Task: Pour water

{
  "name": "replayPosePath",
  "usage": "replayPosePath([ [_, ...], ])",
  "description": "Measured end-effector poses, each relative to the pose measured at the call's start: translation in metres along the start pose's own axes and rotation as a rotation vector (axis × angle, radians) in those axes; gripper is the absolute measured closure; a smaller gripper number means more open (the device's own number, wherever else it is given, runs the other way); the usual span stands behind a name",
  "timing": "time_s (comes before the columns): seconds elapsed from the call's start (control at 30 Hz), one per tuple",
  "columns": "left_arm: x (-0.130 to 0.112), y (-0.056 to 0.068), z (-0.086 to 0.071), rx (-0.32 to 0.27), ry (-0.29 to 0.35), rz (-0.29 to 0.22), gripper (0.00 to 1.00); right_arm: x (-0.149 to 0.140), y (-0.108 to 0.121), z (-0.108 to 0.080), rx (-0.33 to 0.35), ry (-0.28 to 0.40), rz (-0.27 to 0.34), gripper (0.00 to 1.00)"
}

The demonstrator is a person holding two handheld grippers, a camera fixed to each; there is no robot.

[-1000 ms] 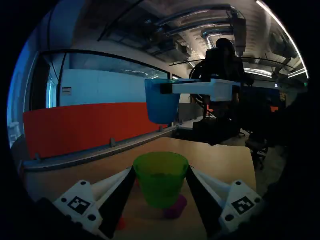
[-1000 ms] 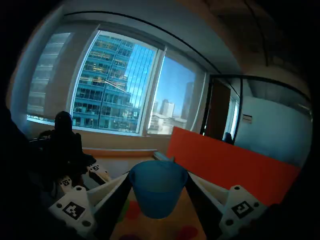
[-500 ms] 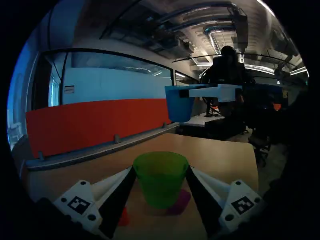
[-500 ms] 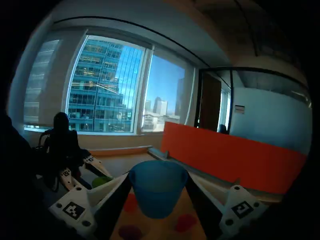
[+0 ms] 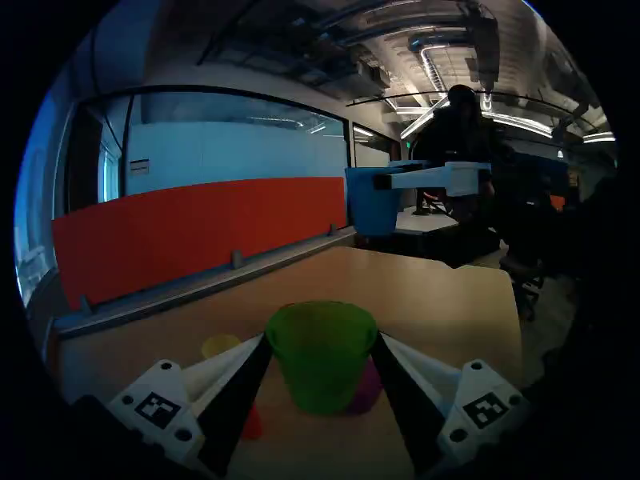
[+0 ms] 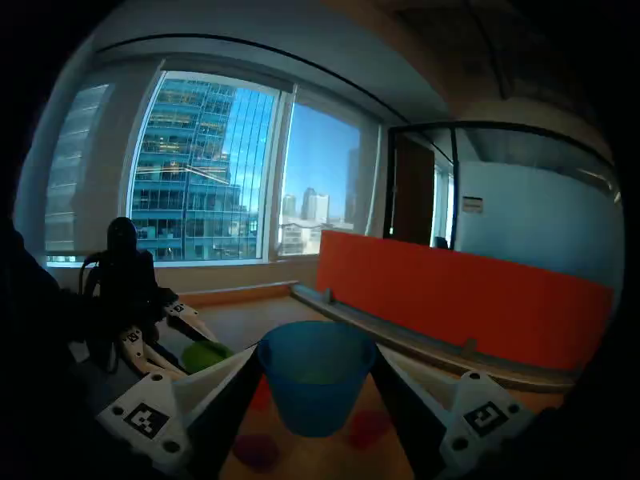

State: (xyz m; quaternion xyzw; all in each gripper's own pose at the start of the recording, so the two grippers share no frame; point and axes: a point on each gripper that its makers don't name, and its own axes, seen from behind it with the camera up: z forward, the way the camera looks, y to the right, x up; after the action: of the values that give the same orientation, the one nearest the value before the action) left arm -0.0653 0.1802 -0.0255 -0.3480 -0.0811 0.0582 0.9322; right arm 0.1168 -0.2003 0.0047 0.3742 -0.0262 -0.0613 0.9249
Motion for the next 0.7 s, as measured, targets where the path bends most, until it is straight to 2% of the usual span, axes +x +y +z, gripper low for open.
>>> replayPosePath([
  [0.27,-0.018,0.003,0.000,-0.015,-0.067,0.008,0.13,-0.025,0.002,-0.004,0.011,-0.059,0.006,0.07],
  [0.7,-0.066,0.000,0.003,-0.015,-0.240,0.031,0.13,-0.071,-0.001,-0.007,0.057,-0.171,0.024,0.07],
])
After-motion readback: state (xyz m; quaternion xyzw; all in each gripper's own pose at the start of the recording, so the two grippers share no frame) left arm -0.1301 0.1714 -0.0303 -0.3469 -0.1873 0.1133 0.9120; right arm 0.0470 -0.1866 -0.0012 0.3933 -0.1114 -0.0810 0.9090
